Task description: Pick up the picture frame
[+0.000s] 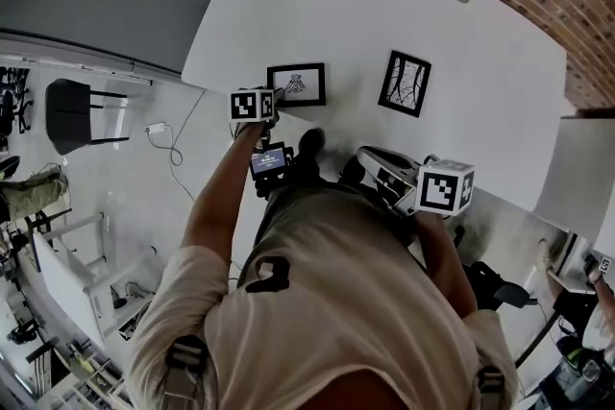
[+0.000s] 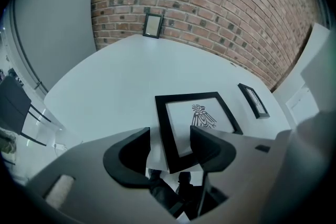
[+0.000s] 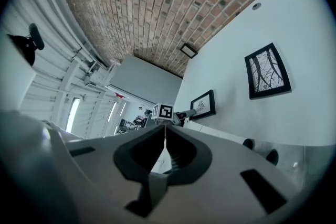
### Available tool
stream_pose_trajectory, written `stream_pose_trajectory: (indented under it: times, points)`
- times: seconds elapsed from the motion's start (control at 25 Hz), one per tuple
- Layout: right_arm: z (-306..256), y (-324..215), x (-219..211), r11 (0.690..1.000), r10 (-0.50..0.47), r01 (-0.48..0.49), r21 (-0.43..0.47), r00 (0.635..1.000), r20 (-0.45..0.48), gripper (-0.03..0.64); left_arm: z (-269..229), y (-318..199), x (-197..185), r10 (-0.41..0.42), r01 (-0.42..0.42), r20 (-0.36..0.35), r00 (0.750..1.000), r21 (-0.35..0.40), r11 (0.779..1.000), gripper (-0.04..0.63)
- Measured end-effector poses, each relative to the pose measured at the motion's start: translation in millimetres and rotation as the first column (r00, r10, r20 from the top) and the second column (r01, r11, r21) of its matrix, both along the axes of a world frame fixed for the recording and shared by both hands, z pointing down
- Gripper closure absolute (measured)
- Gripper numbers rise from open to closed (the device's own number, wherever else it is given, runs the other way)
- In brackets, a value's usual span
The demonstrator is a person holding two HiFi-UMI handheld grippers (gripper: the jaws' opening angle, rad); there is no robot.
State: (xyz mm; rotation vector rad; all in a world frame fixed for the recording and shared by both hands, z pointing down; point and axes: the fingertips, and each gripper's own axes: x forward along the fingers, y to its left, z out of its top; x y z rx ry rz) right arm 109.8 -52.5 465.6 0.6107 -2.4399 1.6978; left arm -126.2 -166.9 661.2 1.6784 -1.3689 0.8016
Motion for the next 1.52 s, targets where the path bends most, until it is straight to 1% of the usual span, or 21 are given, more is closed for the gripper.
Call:
stream_pose_trajectory:
  times: [0.16, 0.28, 0.36, 0.44, 0.52, 0.64, 0.76, 0.84, 1.0, 1.08, 1.16, 1.2, 1.28, 1.32, 1.4, 1.48, 1.52]
  points:
    - [3.3, 4.7, -5.4, 1.0, -0.026, 0.026, -0.015, 1.0, 0.003, 0.611, 1.0, -0.1, -1.6, -0.002, 0.002, -0.01, 1.0, -0.002, 1.0, 0.362]
    - [1.4, 2.2, -6.8, 1.0, 0.0, 0.0, -0.006, 1.0, 0.003, 0.61, 1.6, 5.0, -3.1, 0.002, -0.002, -0.008, 1.0, -0.01, 1.0, 0.362]
    - [0.1, 0.0, -11.1, 1.0, 0.018, -0.018, -0.001, 1.0, 0.004, 0.609, 1.7, 9.6, -5.7, -0.004, 0.004, 0.01, 1.0, -0.01, 1.0, 0.358]
    - [0.5, 1.0, -19.9, 1.0, 0.021, -0.021, -0.006, 1.0, 0.0, 0.61, 2.1, 14.9, -10.1, -0.023, 0.023, 0.026, 0.999, -0.004, 1.0, 0.333]
    - [-0.4, 5.0, -32.6, 1.0, 0.008, -0.008, -0.013, 1.0, -0.002, 0.611, 2.1, 18.9, -13.9, -0.044, 0.044, 0.027, 0.999, 0.007, 0.999, 0.314]
    - [-4.3, 11.4, -52.7, 0.999, -0.006, 0.007, -0.035, 1.0, 0.02, 0.61, 0.9, 21.0, -18.6, -0.071, 0.071, 0.028, 0.997, 0.027, 0.997, 0.291]
    - [-4.0, 16.0, -65.6, 0.999, -0.007, 0.008, -0.041, 1.0, 0.007, 0.61, 1.9, 24.1, -24.3, -0.097, 0.095, 0.029, 0.995, 0.039, 0.995, 0.258]
    - [-4.8, 17.8, -74.1, 0.999, -0.016, 0.016, -0.039, 1.0, -0.006, 0.61, 1.6, 23.7, -27.4, -0.106, 0.105, 0.029, 0.994, 0.045, 0.993, 0.249]
    - [-6.4, 18.6, -81.3, 0.999, -0.018, 0.018, -0.032, 1.0, -0.022, 0.609, 3.4, 26.5, -31.0, -0.137, 0.136, 0.025, 0.99, 0.034, 0.99, 0.229]
    - [-4.9, 17.8, -79.8, 1.0, -0.014, 0.013, -0.026, 0.999, -0.039, 0.609, 4.9, 28.7, -32.0, -0.165, 0.165, 0.007, 0.986, 0.02, 0.986, 0.223]
    - [-1.6, 16.1, -75.5, 1.0, -0.015, 0.014, -0.019, 0.997, -0.073, 0.61, 7.0, 30.5, -32.4, -0.198, 0.198, -0.027, 0.98, -0.002, 0.98, 0.219]
    - [-0.5, 16.0, -74.4, 1.0, -0.015, 0.013, -0.025, 0.997, -0.075, 0.611, 8.4, 31.0, -32.0, -0.215, 0.215, -0.051, 0.975, -0.013, 0.977, 0.219]
    - [-1.5, 17.0, -77.8, 0.998, -0.008, 0.006, -0.055, 1.0, -0.028, 0.609, 12.5, 31.4, -30.7, -0.251, 0.249, -0.118, 0.961, -0.033, 0.968, 0.219]
    - [-2.1, 17.3, -79.5, 0.998, -0.007, 0.007, -0.067, 1.0, -0.007, 0.609, 15.4, 31.8, -29.6, -0.27, 0.265, -0.163, 0.949, -0.048, 0.963, 0.219]
    - [-2.0, 15.7, -79.6, 0.998, -0.015, 0.015, -0.068, 1.0, 0.0, 0.611, 21.8, 33.9, -24.5, -0.302, 0.285, -0.278, 0.912, -0.098, 0.953, 0.221]
    - [-1.2, 13.2, -77.9, 0.998, -0.021, 0.02, -0.06, 1.0, -0.007, 0.61, 28.2, 37.8, -17.0, -0.322, 0.28, -0.397, 0.86, -0.162, 0.946, 0.221]
    - [-0.9, 12.5, -77.2, 0.998, -0.021, 0.02, -0.059, 1.0, -0.009, 0.611, 30.8, 39.8, -14.1, -0.329, 0.273, -0.445, 0.833, -0.186, 0.944, 0.221]
